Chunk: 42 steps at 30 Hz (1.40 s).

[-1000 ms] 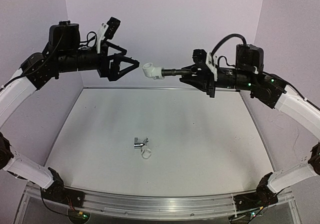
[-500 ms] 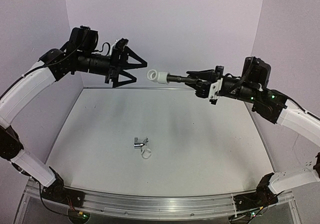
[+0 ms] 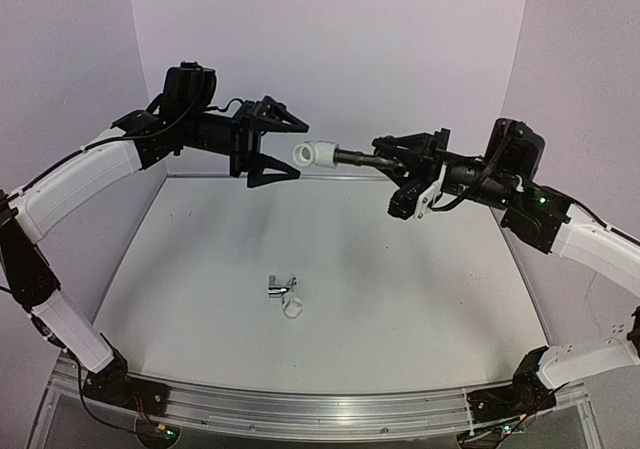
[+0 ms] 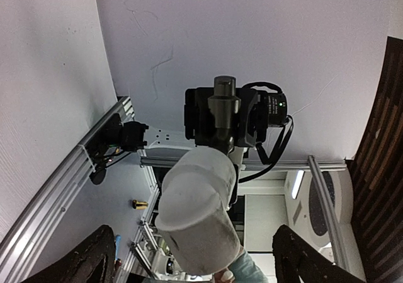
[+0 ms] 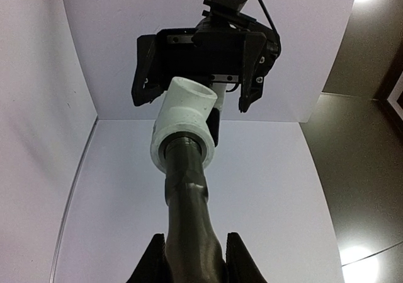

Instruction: Install the water faucets

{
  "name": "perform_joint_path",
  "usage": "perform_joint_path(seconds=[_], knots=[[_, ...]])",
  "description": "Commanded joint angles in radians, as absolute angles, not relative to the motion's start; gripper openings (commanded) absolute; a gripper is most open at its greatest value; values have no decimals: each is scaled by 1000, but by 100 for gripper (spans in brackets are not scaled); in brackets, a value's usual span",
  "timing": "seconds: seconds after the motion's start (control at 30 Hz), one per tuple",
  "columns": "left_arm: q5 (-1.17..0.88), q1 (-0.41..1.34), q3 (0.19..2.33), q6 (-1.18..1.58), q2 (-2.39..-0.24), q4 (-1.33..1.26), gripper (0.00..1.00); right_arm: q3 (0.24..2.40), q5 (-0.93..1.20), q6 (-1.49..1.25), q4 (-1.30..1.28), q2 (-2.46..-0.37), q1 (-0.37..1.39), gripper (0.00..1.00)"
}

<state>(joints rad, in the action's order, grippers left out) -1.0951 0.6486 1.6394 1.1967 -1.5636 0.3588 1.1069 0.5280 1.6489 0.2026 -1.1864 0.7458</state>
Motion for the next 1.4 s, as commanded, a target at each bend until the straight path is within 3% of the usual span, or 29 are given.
perform_joint_path(seconds=[0.0, 0.33, 0.63, 0.77, 1.03, 1.13, 1.37], knots=[[-1184, 666, 1662, 1286, -1599, 228, 80, 1133, 557, 1693, 331, -1186, 752, 0], [-1213, 703, 1682, 1265, -1631, 120, 58, 1189, 507, 1531, 356, -1225, 759, 0], [-1164, 702, 1688, 1199, -1619, -54, 24, 1219, 554, 1112, 348, -1206, 759, 0], [-1120, 703, 1709, 1090, -1613, -59, 23, 1283, 589, 811, 348, -1221, 762, 0], [-891, 703, 1753, 536, -1515, 101, 29, 1473, 757, 136, 254, -1292, 762, 0], [-782, 704, 1746, 328, -1472, 147, 30, 1497, 835, -38, 219, -1303, 762, 0], [-555, 731, 1772, -85, -1409, 323, 45, 1517, 966, -217, 157, -1315, 763, 0]])
